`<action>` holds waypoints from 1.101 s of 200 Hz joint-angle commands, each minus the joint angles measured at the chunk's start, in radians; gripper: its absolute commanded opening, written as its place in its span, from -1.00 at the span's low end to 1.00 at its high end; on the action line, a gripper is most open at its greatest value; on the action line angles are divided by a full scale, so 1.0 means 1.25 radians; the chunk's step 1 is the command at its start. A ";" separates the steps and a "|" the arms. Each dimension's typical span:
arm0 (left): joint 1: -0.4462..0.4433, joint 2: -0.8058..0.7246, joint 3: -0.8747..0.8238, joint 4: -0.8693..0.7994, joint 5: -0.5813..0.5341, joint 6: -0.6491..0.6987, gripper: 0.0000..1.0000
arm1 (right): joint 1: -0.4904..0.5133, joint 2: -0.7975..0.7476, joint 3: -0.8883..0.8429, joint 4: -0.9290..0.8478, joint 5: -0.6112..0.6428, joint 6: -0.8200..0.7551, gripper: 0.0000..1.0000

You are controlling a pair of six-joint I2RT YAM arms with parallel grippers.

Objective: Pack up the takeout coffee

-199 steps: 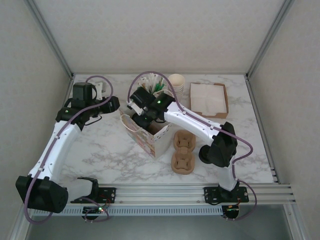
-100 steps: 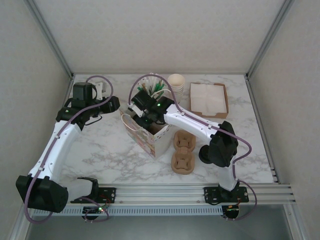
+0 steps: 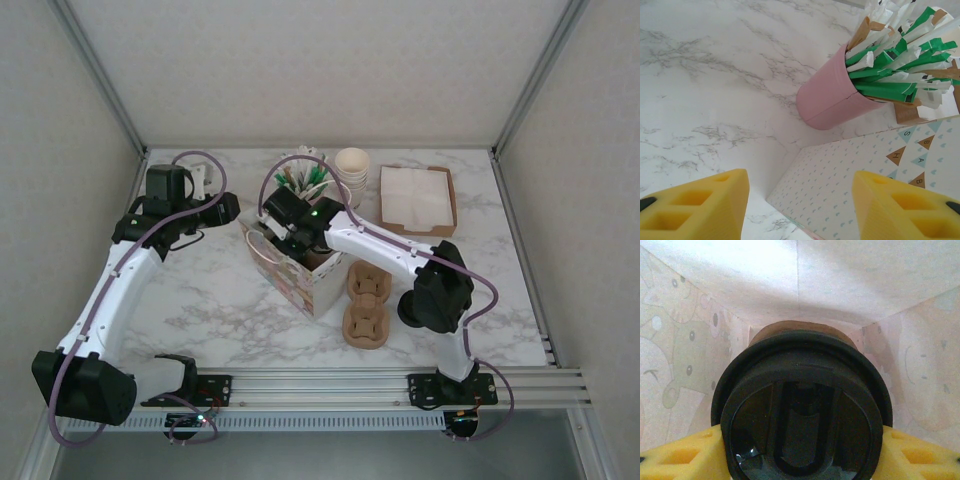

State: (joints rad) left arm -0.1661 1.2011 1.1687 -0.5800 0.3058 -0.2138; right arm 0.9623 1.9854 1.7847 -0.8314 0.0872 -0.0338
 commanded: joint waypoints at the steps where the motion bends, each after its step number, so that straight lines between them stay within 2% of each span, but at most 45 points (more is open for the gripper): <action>1: 0.005 0.006 0.016 -0.015 0.012 -0.011 0.14 | -0.003 0.060 0.002 -0.084 0.032 0.005 0.03; 56: 0.005 0.005 0.017 -0.018 0.009 -0.010 0.15 | -0.004 0.112 -0.020 -0.136 0.035 0.036 0.03; 127: 0.005 0.004 0.019 -0.019 0.002 -0.009 0.15 | -0.004 0.147 -0.105 -0.109 -0.010 0.088 0.04; 164: 0.005 0.003 0.019 -0.022 -0.018 -0.012 0.15 | -0.003 0.119 -0.043 -0.143 -0.016 0.132 0.05; 220: 0.005 -0.004 0.020 -0.026 -0.082 -0.019 0.18 | 0.024 0.079 0.100 -0.201 0.004 0.291 0.12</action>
State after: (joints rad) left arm -0.1661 1.2064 1.1687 -0.5846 0.2543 -0.2188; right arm 0.9657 2.0537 1.8740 -0.9234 0.1020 0.1905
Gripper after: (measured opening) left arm 0.587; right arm 0.625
